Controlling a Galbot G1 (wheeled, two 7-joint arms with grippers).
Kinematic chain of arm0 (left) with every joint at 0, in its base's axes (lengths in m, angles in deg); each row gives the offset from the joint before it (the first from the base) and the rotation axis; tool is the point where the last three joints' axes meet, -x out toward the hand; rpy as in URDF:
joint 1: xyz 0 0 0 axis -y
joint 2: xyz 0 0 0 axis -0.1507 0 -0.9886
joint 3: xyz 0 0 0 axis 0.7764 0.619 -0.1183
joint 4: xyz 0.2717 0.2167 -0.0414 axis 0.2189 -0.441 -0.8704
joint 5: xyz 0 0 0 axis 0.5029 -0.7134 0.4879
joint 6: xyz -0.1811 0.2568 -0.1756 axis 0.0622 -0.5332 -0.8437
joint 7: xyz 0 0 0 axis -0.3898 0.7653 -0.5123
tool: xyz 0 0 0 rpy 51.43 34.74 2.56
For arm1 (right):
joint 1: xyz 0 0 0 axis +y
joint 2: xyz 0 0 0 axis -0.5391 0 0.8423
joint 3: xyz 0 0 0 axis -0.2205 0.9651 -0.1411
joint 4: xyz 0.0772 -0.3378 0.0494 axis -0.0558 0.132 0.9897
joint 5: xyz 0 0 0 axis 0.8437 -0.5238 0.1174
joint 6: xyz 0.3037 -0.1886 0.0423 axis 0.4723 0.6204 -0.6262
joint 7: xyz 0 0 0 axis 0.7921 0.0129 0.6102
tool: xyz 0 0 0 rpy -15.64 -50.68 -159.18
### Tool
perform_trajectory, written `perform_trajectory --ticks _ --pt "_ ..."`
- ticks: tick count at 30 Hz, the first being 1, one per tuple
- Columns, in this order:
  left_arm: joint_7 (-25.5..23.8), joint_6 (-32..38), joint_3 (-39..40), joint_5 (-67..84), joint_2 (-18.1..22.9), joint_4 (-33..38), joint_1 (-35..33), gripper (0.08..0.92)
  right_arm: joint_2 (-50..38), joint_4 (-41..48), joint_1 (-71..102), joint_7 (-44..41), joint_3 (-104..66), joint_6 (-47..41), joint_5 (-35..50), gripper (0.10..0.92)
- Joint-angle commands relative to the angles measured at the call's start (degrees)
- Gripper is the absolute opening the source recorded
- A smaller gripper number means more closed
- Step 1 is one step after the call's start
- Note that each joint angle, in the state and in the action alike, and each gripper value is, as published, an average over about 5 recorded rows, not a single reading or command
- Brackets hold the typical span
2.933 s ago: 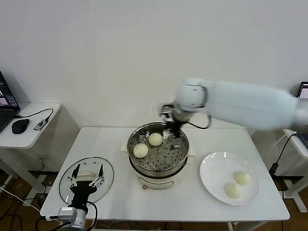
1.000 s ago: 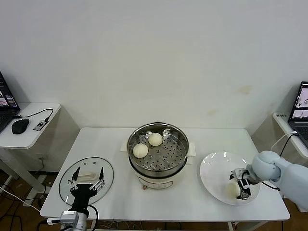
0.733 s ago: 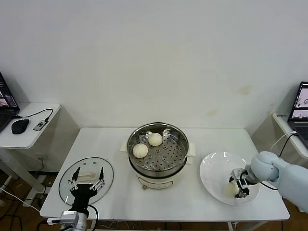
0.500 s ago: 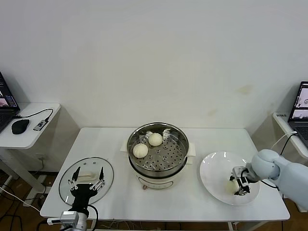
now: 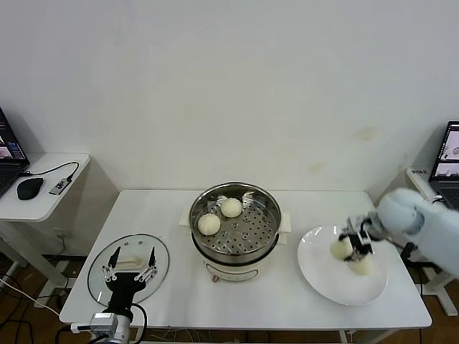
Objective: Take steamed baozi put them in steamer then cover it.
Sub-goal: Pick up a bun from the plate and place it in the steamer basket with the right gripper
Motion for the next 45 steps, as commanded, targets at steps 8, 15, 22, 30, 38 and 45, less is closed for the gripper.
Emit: perform_trajectory --ticks 8,15,22,30,38,45 --pt "0.0 0.08 -0.47 0.36 -0.04 -0.39 0.12 0.823 24.61 6.39 -29.61 1.78 16.64 2.32 15.31 0.594" --pt "0.04 0.01 -0.72 0.35 0.29 -0.44 0.29 0.823 34.53 6.55 -27.64 3.02 20.89 10.82 16.29 0.599" --pt "0.04 -0.04 -1.14 0.35 0.43 -0.15 0.25 0.823 38.68 7.83 -25.29 3.17 24.02 21.71 8.07 0.602" --pt "0.08 0.01 -1.44 0.37 0.68 -0.02 0.18 0.823 38.92 7.33 -22.64 2.99 25.78 28.97 1.24 0.602" --pt "0.11 0.09 -1.5 0.41 1.04 0.21 0.07 0.823 39.18 4.66 -22.17 2.75 27.63 31.39 -1.3 0.602" --pt "0.18 0.39 -1.58 0.42 1.16 0.08 -0.09 0.823 38.5 3.96 -22.24 2.0 28.21 33.49 -3.94 0.605"
